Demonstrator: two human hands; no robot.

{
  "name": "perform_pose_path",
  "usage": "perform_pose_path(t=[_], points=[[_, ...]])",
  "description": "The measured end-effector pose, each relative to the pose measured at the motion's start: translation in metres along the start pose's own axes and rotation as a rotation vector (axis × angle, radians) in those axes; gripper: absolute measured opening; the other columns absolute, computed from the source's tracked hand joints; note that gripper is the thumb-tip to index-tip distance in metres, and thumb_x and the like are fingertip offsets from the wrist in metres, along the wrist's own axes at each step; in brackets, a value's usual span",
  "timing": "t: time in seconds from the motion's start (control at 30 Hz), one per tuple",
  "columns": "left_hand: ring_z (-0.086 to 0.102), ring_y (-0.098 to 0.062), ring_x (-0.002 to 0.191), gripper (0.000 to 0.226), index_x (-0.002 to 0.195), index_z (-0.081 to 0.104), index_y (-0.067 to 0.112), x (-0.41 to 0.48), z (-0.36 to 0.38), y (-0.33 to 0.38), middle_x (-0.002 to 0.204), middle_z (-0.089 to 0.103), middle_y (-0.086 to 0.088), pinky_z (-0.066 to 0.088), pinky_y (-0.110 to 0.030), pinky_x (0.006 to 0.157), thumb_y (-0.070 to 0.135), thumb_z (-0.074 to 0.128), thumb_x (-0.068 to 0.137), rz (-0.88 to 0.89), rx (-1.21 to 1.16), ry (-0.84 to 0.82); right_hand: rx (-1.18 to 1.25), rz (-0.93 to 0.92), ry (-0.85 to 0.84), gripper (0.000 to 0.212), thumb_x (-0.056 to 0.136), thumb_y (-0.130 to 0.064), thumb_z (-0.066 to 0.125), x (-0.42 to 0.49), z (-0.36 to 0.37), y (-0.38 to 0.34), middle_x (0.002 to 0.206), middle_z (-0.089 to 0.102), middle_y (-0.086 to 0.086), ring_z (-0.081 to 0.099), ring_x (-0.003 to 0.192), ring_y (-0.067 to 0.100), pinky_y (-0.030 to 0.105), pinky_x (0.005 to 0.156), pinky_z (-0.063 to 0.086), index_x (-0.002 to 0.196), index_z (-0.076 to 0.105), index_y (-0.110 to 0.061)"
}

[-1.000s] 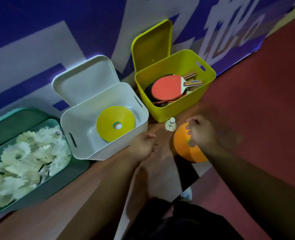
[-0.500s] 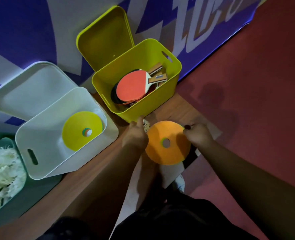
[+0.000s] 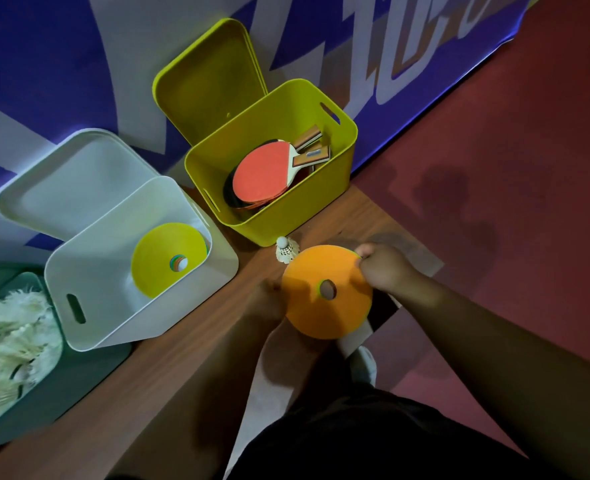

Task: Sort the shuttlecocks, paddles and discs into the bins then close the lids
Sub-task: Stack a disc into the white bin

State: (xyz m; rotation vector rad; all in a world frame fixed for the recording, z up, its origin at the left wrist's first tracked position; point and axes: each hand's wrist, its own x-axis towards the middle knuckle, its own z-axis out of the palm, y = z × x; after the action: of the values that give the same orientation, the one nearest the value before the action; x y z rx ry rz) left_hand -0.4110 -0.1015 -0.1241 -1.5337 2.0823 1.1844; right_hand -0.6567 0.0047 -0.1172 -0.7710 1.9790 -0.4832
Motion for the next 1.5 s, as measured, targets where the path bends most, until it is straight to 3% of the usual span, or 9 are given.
perform_pose_path(t=[0.07,0.3,0.43,0.6,0.8,0.9,0.97,1.2,1.5], points=[[0.061,-0.024,0.070,0.020,0.097,0.065,0.002,-0.013,-0.010,-0.003,0.099,0.067,-0.029,0.054,-0.038,0.069,0.006,0.048,0.107,-0.043,-0.027,-0.014,0.014,-0.044,-0.023,0.023,0.100,-0.014,0.052,-0.001,-0.001,-0.008,0.113,0.070,0.012,0.065,0.108,0.033,0.046,0.092,0.054,0.113,0.070,-0.012],[0.065,-0.035,0.102,0.045,0.133,0.062,0.015,-0.061,-0.051,-0.032,0.119,0.064,-0.016,0.056,-0.037,0.066,0.046,0.063,0.101,-0.200,-0.544,0.213,-0.028,-0.272,-0.127,0.021,0.108,-0.022,0.050,-0.027,0.013,-0.082,0.086,0.070,0.014,0.066,0.070,0.030,0.034,0.055,0.049,0.094,0.066,-0.018],[0.069,-0.033,0.107,0.029,0.120,0.062,0.019,-0.098,-0.083,-0.045,0.118,0.070,-0.009,0.061,-0.050,0.086,0.041,0.064,0.101,-0.320,-0.944,0.267,-0.065,-0.432,-0.106,0.022,0.110,-0.032,0.048,-0.051,0.034,-0.142,0.079,0.068,0.012,0.066,0.051,0.031,0.034,0.042,0.049,0.099,0.065,-0.024],[0.066,-0.028,0.079,0.008,0.102,0.065,0.011,-0.147,-0.133,-0.072,0.093,0.068,-0.015,0.055,-0.039,0.071,0.013,0.057,0.102,-0.208,-1.216,0.491,0.049,-0.542,-0.043,0.020,0.110,-0.026,0.048,-0.074,0.056,-0.211,0.078,0.069,0.007,0.063,0.043,0.020,0.031,0.037,0.048,0.109,0.068,-0.021],[0.066,-0.021,0.081,0.017,0.096,0.067,0.006,-0.170,-0.175,-0.105,0.079,0.070,-0.005,0.060,-0.037,0.082,-0.003,0.053,0.097,-0.058,-1.343,0.684,0.211,-0.541,-0.037,0.020,0.108,-0.020,0.054,-0.075,0.097,-0.271,0.105,0.074,0.008,0.073,0.053,0.025,0.040,0.051,0.062,0.121,0.067,-0.014],[0.059,-0.028,0.092,0.012,0.086,0.059,0.010,-0.165,-0.182,-0.124,0.089,0.059,-0.014,0.056,-0.039,0.095,0.002,0.056,0.095,-0.108,-1.414,0.736,0.281,-0.400,-0.115,0.038,0.107,-0.018,0.055,-0.066,0.119,-0.287,0.109,0.065,0.010,0.077,0.074,0.031,0.057,0.071,0.065,0.145,0.053,-0.013],[0.064,-0.028,0.096,0.009,0.090,0.059,0.007,-0.163,-0.181,-0.135,0.099,0.060,-0.018,0.056,-0.039,0.095,0.002,0.055,0.097,-0.177,-1.402,0.768,0.210,-0.331,-0.096,0.046,0.104,-0.016,0.057,-0.059,0.130,-0.284,0.111,0.066,0.013,0.077,0.081,0.033,0.053,0.074,0.066,0.150,0.050,-0.011],[0.075,-0.033,0.103,0.023,0.124,0.061,0.004,-0.161,-0.144,-0.159,0.115,0.074,-0.014,0.063,-0.044,0.087,0.014,0.054,0.106,-0.212,-1.451,0.645,0.142,-0.310,-0.020,0.023,0.098,-0.008,0.052,-0.053,0.142,-0.237,0.105,0.072,0.006,0.068,0.066,0.021,0.034,0.054,0.055,0.115,0.066,-0.014],[0.069,-0.021,0.077,0.023,0.116,0.067,0.007,-0.145,-0.090,-0.128,0.097,0.075,-0.008,0.055,-0.036,0.071,0.010,0.068,0.093,-0.205,-1.380,0.440,-0.144,-0.279,0.133,0.018,0.094,-0.020,0.058,-0.038,0.121,-0.165,0.099,0.072,-0.003,0.066,0.090,0.022,0.027,0.075,0.043,0.103,0.073,-0.020]])
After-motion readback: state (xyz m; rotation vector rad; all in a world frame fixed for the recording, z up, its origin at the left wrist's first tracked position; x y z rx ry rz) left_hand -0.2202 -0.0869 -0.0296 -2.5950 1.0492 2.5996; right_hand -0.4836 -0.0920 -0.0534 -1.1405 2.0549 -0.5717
